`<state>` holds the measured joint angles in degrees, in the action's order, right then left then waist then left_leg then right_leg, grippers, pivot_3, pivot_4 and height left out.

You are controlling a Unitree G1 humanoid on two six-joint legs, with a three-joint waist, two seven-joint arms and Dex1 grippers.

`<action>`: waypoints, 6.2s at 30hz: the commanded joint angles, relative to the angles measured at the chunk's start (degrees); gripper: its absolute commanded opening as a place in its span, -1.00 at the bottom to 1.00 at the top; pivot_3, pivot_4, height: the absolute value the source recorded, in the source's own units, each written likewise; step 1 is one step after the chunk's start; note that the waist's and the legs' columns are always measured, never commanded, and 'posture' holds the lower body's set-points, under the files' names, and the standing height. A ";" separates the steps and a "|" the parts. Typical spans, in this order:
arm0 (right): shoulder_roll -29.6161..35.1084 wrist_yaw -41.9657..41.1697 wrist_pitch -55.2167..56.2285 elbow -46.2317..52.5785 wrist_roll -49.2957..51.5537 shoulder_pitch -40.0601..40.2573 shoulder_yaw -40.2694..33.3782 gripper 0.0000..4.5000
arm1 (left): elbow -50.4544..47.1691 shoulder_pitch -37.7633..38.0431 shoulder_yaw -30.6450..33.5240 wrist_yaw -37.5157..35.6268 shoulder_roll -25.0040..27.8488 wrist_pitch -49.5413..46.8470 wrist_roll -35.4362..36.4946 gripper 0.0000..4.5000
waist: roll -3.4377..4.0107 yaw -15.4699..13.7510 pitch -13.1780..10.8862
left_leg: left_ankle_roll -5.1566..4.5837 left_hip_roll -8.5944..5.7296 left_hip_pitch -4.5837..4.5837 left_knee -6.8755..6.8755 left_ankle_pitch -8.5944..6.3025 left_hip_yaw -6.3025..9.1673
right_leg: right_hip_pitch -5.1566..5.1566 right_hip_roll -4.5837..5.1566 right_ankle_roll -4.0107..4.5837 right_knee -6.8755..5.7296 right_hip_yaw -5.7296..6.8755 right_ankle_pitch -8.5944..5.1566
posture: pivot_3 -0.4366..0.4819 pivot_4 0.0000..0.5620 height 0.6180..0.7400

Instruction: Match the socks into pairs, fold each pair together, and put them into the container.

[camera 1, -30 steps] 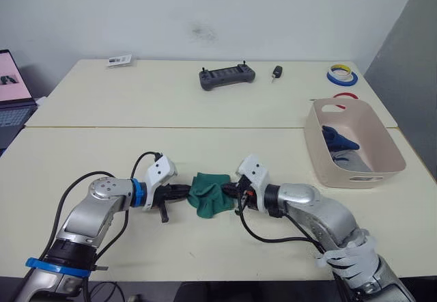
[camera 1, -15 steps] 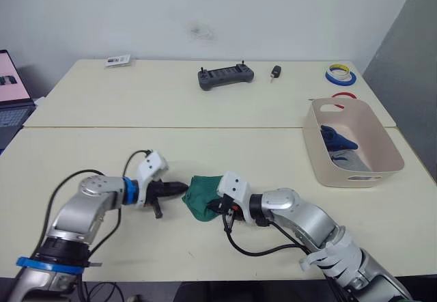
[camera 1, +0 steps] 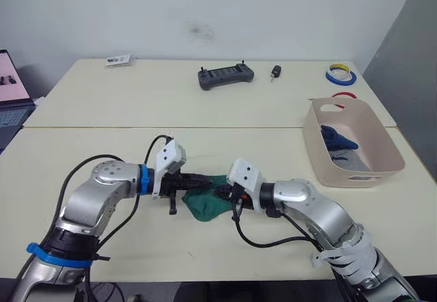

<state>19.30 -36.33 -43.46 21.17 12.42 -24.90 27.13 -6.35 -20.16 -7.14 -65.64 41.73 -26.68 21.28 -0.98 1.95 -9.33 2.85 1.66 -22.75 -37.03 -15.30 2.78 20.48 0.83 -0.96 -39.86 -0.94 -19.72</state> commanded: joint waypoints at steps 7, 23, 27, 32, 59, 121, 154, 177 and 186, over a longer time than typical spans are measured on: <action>-3.73 7.19 8.28 -11.96 -8.25 2.57 0.47 -0.99 | 14.03 0.00 -3.07 3.23 -2.64 13.18 -10.41 -1.00 | 0.00 -0.14 0.00 | 0.00 -0.01 -0.04 -0.01 0.00 -0.04 | 0.04 0.00 0.00 0.00 0.00 0.00 | -0.05 -0.47 1.00; -0.07 -0.73 10.17 2.93 -1.00 6.36 -4.96 -0.99 | 1.71 -0.40 2.85 -4.70 1.23 4.28 2.28 -1.00 | -0.01 -0.08 0.00 | 0.00 0.05 -0.04 0.00 0.00 0.04 | -0.01 -0.03 0.00 -0.02 0.04 0.00 | -0.05 -0.47 1.00; 0.03 -3.53 7.52 1.87 -0.70 5.56 -1.14 -0.99 | -0.68 0.06 0.30 -7.50 3.29 3.84 1.28 -1.00 | 0.00 -0.09 -0.01 | 0.00 -0.01 -0.02 -0.02 0.00 -0.02 | -0.04 -0.03 0.00 0.01 -0.01 0.00 | -0.05 -0.47 1.00; -1.40 -3.06 8.11 -4.09 -4.14 4.68 3.29 -0.99 | 5.43 0.26 -4.11 -8.84 3.55 12.18 -6.07 -1.00 | 0.00 -0.11 -0.01 | 0.00 -0.02 -0.02 -0.01 0.00 -0.02 | -0.03 -0.13 0.00 0.01 0.01 0.00 | -0.05 -0.47 1.00; -6.82 1.79 10.13 -10.74 -4.72 -0.99 -2.04 -0.99 | 9.23 -5.61 -0.88 -4.25 -1.39 6.47 -2.84 -1.00 | -0.02 -0.05 -0.02 | 0.00 0.00 -0.01 -0.02 0.00 -0.01 | -0.02 -0.28 0.00 -0.02 -0.03 0.00 | -0.05 -0.47 1.00; -9.70 5.35 -17.46 -9.71 7.85 -1.26 -7.34 0.98 | 14.54 3.76 1.08 -5.37 2.29 12.38 -7.26 -1.00 | 0.05 -0.02 0.03 | -0.02 0.03 0.19 0.00 0.00 0.00 | -0.16 -0.11 0.01 -0.07 -0.04 0.00 | -0.05 -0.47 1.00; -10.48 9.12 -21.65 -9.44 6.20 -2.42 -4.71 0.98 | 13.52 5.55 -0.34 -5.83 2.58 11.56 -6.74 -1.00 | 0.05 0.11 0.08 | -0.03 0.04 0.32 0.06 0.00 0.01 | -0.22 -0.06 0.01 -0.06 -0.05 0.00 | -0.05 -0.47 1.00; -15.83 9.68 -20.94 -10.81 8.02 -3.53 -7.05 -0.16 | 13.51 7.65 1.14 -5.27 3.62 12.38 -7.40 -1.00 | 0.08 1.17 0.09 | -0.03 0.09 0.38 0.13 -0.01 0.03 | -0.21 -0.10 0.01 -0.07 -0.05 -0.01 | -0.05 -0.47 1.00; -12.80 8.48 -17.42 -6.25 7.63 -2.80 -7.97 -0.99 | 12.32 7.06 3.79 -4.91 3.71 10.76 -4.50 -1.00 | 0.10 1.14 0.06 | -0.03 0.08 0.33 0.12 -0.01 0.05 | -0.18 -0.09 0.01 -0.06 -0.04 -0.01 | -0.05 -0.47 1.00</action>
<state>6.21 -27.55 -62.67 11.80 19.55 -27.67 19.86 5.29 -13.88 -4.48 -71.46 44.11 -14.25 16.98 -0.88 3.09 -9.27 2.82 1.74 -22.45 -36.91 -15.31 2.83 20.32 0.73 -0.95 -39.92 -0.98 -19.72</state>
